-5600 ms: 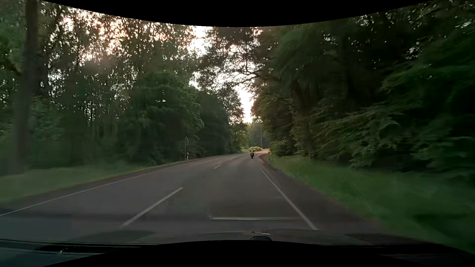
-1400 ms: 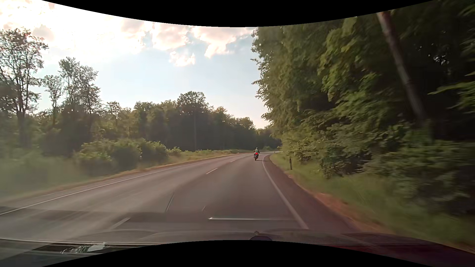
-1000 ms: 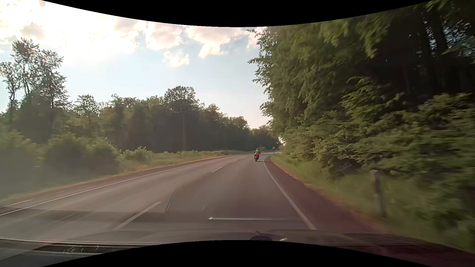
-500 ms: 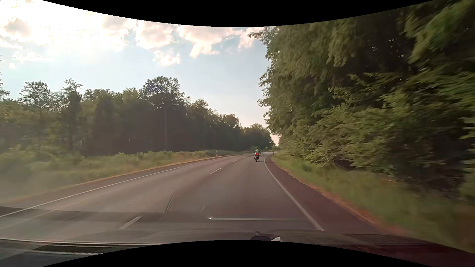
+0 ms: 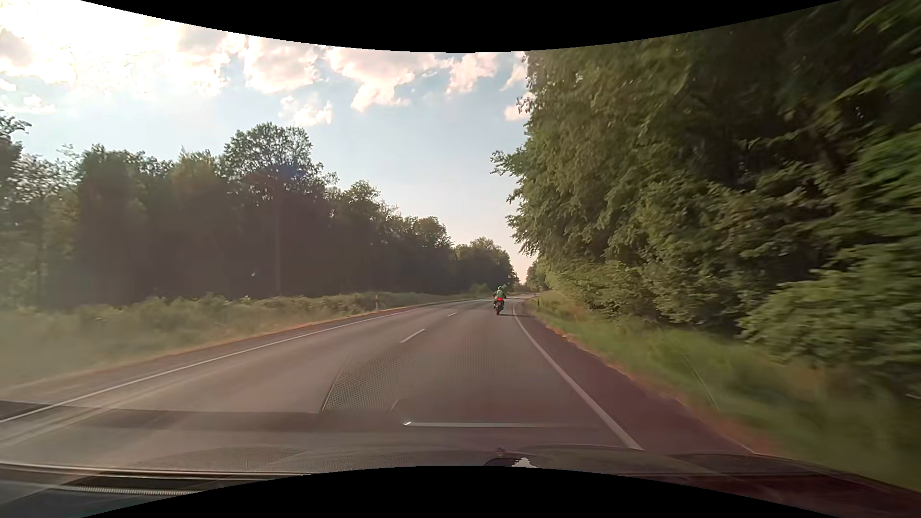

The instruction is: Follow the waypoints while adhering to traffic rules and regulations

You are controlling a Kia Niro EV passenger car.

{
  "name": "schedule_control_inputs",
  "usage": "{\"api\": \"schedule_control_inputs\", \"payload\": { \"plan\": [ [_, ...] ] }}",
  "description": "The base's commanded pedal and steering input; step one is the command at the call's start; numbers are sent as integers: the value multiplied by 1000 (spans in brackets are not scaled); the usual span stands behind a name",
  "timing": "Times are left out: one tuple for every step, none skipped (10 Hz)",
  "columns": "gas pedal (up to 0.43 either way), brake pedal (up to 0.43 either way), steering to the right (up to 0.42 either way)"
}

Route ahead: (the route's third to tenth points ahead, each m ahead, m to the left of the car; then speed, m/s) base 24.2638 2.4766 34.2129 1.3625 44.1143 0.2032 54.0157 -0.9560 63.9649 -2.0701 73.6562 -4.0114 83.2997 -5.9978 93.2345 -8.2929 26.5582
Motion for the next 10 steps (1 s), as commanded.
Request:
{"api": "schedule_control_inputs", "payload": {
  "plan": [
    [449, 0, 17],
    [441, 0, 17],
    [429, 0, 17],
    [421, 0, 17],
    [421, 0, 19],
    [409, 0, 19],
    [409, 0, 19],
    [409, 0, 19],
    [409, 0, 19],
    [409, 0, 19]
  ]
}}
